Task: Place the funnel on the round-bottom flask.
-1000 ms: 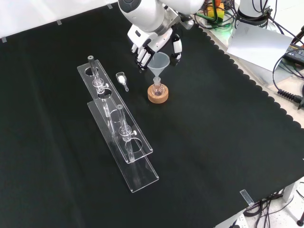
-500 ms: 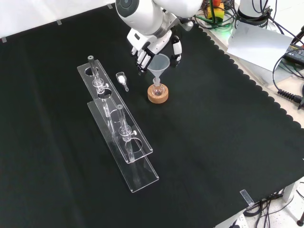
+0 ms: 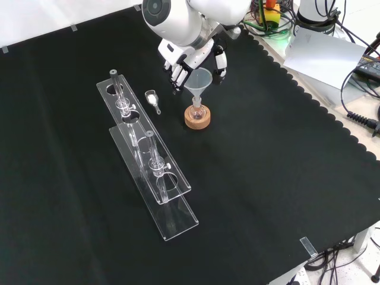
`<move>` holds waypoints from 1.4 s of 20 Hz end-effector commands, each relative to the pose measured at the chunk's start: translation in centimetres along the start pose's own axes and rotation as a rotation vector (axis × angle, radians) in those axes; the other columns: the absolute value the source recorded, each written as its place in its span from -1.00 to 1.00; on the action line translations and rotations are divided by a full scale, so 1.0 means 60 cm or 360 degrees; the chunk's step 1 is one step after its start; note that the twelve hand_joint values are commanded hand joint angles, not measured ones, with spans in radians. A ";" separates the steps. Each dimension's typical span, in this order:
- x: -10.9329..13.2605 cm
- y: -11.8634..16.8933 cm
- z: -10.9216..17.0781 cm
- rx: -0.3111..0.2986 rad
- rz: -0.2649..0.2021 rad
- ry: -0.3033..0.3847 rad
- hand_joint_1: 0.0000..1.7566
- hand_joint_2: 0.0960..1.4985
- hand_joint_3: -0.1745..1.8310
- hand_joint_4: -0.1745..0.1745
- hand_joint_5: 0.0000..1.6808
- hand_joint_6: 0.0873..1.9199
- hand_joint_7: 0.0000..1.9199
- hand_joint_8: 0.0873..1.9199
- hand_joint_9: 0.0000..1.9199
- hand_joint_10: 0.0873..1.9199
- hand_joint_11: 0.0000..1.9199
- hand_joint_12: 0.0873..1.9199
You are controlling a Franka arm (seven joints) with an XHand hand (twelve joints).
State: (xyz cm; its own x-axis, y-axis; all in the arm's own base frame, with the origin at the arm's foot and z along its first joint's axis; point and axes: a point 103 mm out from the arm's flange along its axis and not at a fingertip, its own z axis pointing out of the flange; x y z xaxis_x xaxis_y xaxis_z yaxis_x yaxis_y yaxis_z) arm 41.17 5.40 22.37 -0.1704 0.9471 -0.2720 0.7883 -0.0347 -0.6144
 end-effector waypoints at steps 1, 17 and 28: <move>-0.002 0.000 0.002 -0.0004 0.0002 0.0008 -0.02 -0.20 -0.07 -0.34 -0.50 -0.81 -0.63 -0.29 -0.28 -0.44 -0.61 0.40; -0.001 0.002 0.008 0.0060 -0.0011 -0.0002 -0.15 -0.26 -0.15 -0.33 -0.75 -1.00 -0.98 -0.34 -0.61 -0.34 -0.79 0.48; -0.022 -0.030 -0.006 -0.0155 -0.0021 0.0020 -0.23 -0.25 -0.21 -0.32 -0.76 -1.00 -1.00 -0.35 -0.66 -0.31 -0.82 0.50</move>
State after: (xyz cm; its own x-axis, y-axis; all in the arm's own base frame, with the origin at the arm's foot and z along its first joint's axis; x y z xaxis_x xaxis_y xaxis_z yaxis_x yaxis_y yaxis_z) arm 40.60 4.93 22.90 -0.1740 0.9490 -0.2631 0.7980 -0.0206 -0.6023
